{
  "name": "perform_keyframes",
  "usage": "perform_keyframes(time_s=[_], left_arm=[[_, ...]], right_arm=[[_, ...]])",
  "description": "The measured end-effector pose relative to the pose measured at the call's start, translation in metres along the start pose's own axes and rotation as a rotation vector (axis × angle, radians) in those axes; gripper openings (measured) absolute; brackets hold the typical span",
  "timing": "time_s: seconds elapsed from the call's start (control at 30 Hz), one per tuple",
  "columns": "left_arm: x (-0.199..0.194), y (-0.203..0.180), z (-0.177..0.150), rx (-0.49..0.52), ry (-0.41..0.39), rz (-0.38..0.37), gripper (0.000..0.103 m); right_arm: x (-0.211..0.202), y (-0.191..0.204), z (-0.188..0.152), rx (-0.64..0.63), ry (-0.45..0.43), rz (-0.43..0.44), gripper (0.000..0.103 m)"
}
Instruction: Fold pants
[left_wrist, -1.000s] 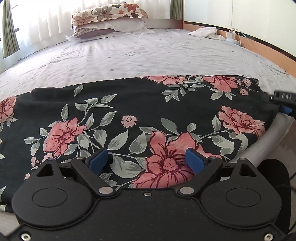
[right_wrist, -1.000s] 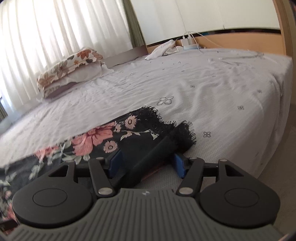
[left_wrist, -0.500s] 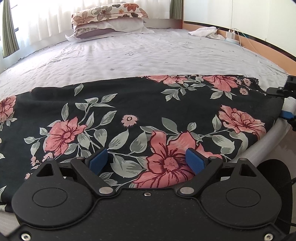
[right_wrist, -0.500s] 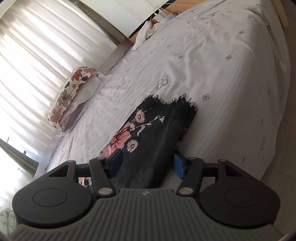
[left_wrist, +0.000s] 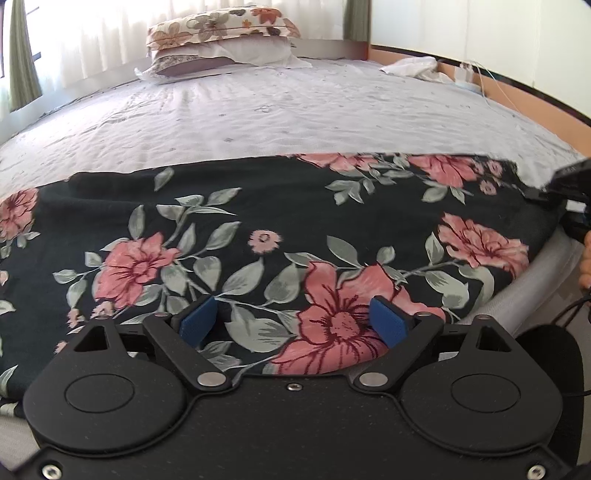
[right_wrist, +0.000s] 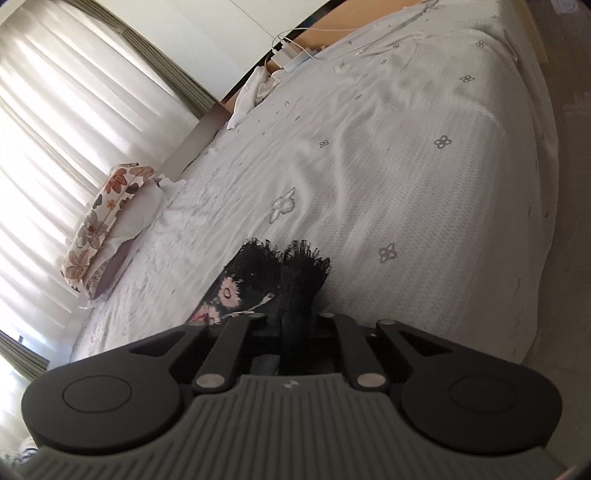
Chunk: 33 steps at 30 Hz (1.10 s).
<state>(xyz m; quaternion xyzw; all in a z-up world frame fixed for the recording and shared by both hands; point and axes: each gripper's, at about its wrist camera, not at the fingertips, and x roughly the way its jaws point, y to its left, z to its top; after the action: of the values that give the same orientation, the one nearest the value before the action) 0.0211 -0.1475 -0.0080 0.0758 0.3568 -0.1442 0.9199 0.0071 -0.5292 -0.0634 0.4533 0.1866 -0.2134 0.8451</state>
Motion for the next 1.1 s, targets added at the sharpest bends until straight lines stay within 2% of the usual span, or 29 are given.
perform_keyframes(time_s=[0.1, 0.2, 0.27, 0.33, 0.4, 0.47, 0.57, 0.63, 0.73, 0.83, 0.93, 0.97, 1.03, 1.1], left_arm=[[-0.010, 0.015, 0.004, -0.040, -0.034, 0.060, 0.086], [-0.022, 0.040, 0.007, -0.103, -0.067, 0.093, 0.086], [-0.030, 0.062, 0.007, -0.145, -0.086, 0.115, 0.087], [-0.038, 0.083, 0.006, -0.171, -0.106, 0.178, 0.090], [-0.046, 0.107, 0.002, -0.200, -0.123, 0.259, 0.090], [-0.055, 0.133, -0.002, -0.245, -0.137, 0.310, 0.090], [-0.075, 0.176, -0.013, -0.332, -0.173, 0.326, 0.091], [-0.087, 0.200, -0.022, -0.382, -0.199, 0.342, 0.093], [-0.098, 0.228, -0.036, -0.421, -0.207, 0.360, 0.093], [-0.101, 0.244, -0.047, -0.446, -0.195, 0.372, 0.093], [-0.099, 0.252, -0.053, -0.477, -0.181, 0.362, 0.093], [-0.098, 0.250, -0.053, -0.484, -0.178, 0.354, 0.093], [-0.096, 0.249, -0.052, -0.487, -0.178, 0.339, 0.093], [-0.095, 0.244, -0.050, -0.473, -0.183, 0.330, 0.093]], right_arm=[[-0.007, 0.004, 0.000, 0.034, 0.023, 0.039, 0.006], [-0.012, 0.027, -0.006, -0.009, 0.050, 0.090, 0.005], [-0.012, 0.054, -0.016, -0.055, 0.110, 0.158, 0.005], [-0.007, 0.088, -0.033, -0.117, 0.190, 0.232, 0.005], [-0.001, 0.127, -0.059, -0.197, 0.265, 0.289, 0.005], [0.006, 0.171, -0.095, -0.291, 0.352, 0.357, 0.005], [0.017, 0.231, -0.159, -0.428, 0.499, 0.449, 0.006], [0.023, 0.262, -0.203, -0.515, 0.579, 0.478, 0.006], [0.024, 0.290, -0.258, -0.623, 0.669, 0.506, 0.007], [0.015, 0.301, -0.291, -0.698, 0.702, 0.510, 0.010], [0.011, 0.301, -0.303, -0.727, 0.720, 0.516, 0.021], [0.006, 0.295, -0.303, -0.738, 0.710, 0.522, 0.045], [0.003, 0.294, -0.301, -0.731, 0.723, 0.563, 0.063], [-0.004, 0.291, -0.295, -0.734, 0.726, 0.586, 0.068]])
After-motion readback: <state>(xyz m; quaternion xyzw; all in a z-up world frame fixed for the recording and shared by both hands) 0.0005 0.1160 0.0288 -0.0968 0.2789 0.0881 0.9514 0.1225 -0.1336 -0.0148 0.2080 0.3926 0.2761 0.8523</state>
